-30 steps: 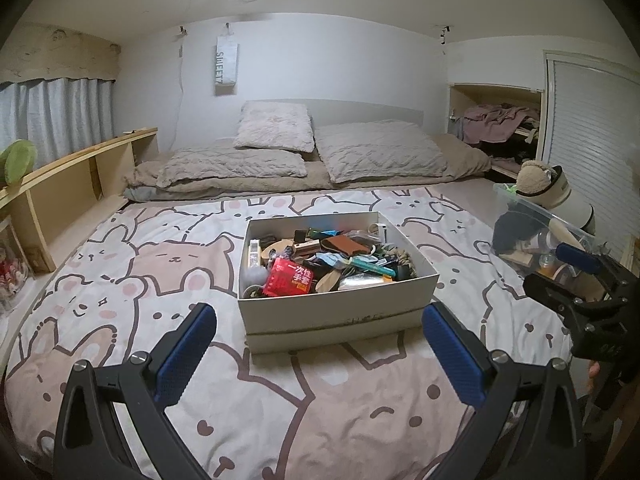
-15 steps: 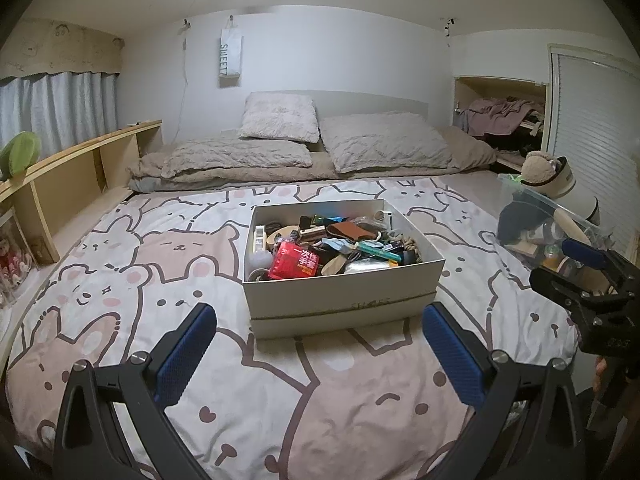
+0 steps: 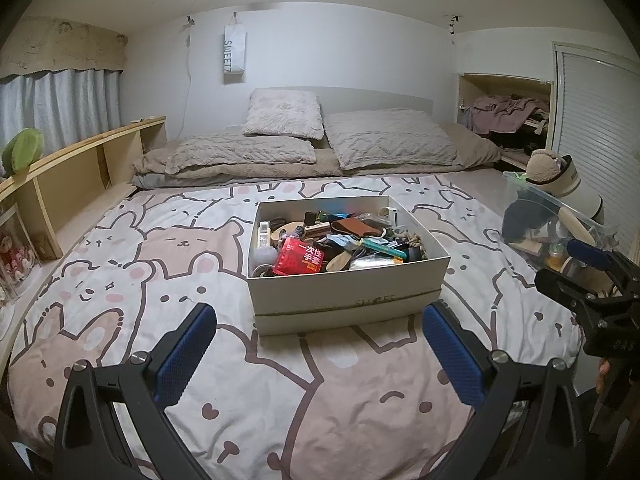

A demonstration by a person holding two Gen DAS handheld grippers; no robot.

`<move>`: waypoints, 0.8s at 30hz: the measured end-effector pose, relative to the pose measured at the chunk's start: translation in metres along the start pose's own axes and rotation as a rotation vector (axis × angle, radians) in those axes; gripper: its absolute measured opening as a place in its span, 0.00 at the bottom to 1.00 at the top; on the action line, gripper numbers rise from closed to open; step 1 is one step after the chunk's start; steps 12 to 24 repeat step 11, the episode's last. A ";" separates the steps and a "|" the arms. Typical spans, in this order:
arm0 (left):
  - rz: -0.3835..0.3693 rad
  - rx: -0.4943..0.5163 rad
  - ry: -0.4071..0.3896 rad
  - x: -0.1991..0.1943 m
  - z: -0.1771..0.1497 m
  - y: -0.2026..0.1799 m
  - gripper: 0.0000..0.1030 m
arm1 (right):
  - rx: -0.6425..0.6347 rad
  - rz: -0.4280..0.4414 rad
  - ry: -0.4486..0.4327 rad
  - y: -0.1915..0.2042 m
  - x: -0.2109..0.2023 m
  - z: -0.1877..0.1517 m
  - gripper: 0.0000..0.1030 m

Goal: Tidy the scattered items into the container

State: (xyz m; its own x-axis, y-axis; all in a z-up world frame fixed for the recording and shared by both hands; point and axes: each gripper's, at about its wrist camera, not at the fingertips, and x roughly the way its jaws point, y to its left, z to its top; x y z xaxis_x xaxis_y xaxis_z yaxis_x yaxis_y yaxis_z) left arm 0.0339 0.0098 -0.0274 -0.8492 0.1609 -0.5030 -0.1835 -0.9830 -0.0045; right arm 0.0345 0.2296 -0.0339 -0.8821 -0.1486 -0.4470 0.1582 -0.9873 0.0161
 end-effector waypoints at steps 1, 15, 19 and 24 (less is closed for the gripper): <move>0.000 0.000 0.000 0.000 0.000 0.000 1.00 | 0.000 0.000 0.000 0.000 0.000 0.000 1.00; 0.012 -0.007 0.009 0.003 0.001 -0.003 1.00 | 0.002 -0.001 0.006 -0.001 0.002 0.000 1.00; 0.012 -0.007 0.009 0.003 0.001 -0.003 1.00 | 0.002 -0.001 0.006 -0.001 0.002 0.000 1.00; 0.012 -0.007 0.009 0.003 0.001 -0.003 1.00 | 0.002 -0.001 0.006 -0.001 0.002 0.000 1.00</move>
